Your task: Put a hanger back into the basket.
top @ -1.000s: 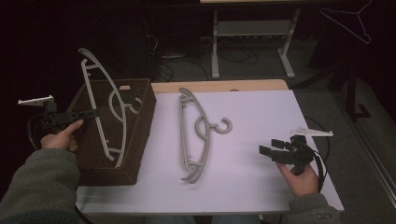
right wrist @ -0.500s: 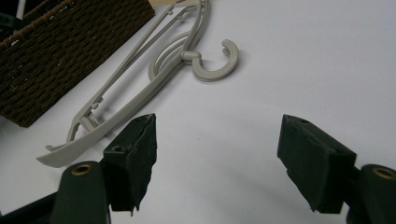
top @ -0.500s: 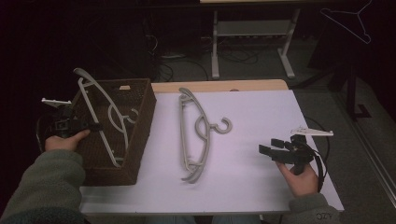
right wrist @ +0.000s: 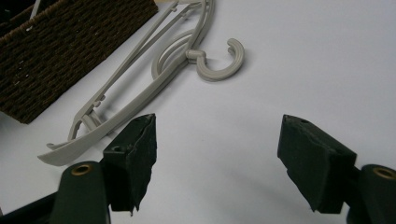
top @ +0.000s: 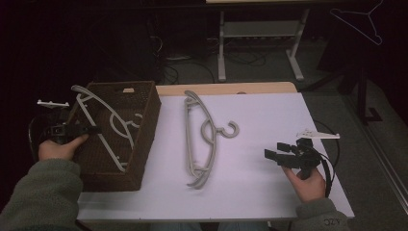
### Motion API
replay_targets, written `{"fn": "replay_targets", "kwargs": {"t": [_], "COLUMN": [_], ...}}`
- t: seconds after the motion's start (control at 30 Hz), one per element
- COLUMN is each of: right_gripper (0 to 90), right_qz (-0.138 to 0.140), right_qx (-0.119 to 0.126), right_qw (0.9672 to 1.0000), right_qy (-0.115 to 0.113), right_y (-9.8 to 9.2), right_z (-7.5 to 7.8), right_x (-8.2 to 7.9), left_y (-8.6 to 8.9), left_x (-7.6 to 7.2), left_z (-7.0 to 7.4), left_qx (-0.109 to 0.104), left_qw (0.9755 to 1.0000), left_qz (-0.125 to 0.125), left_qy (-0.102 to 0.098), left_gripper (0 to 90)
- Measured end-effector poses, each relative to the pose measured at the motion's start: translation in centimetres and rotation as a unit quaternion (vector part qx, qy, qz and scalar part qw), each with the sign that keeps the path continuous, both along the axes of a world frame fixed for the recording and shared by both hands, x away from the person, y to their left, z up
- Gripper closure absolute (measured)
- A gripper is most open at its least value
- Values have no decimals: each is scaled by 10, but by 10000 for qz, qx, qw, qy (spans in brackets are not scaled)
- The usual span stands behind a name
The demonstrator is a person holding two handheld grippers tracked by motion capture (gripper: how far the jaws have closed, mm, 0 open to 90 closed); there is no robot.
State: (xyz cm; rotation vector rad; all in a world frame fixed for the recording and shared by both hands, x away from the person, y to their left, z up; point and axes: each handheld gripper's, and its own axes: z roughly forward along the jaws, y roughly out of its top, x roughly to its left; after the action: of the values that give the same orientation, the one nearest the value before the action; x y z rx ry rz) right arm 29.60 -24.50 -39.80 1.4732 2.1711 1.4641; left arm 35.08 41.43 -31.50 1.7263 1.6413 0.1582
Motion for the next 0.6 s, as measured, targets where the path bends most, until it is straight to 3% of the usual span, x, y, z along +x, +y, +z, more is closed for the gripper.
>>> {"fn": "replay_targets", "kwargs": {"t": [0.6], "right_gripper": [266], "right_qz": [77], "right_qx": [-46], "right_qw": [10000], "right_qy": [12], "right_y": [3], "right_z": [2], "right_x": [5], "left_y": [-30], "left_x": [-13], "left_z": [15], "left_qx": [-87], "left_qw": [9978], "left_qz": [-474], "left_qy": [-452], "left_gripper": [584]}}
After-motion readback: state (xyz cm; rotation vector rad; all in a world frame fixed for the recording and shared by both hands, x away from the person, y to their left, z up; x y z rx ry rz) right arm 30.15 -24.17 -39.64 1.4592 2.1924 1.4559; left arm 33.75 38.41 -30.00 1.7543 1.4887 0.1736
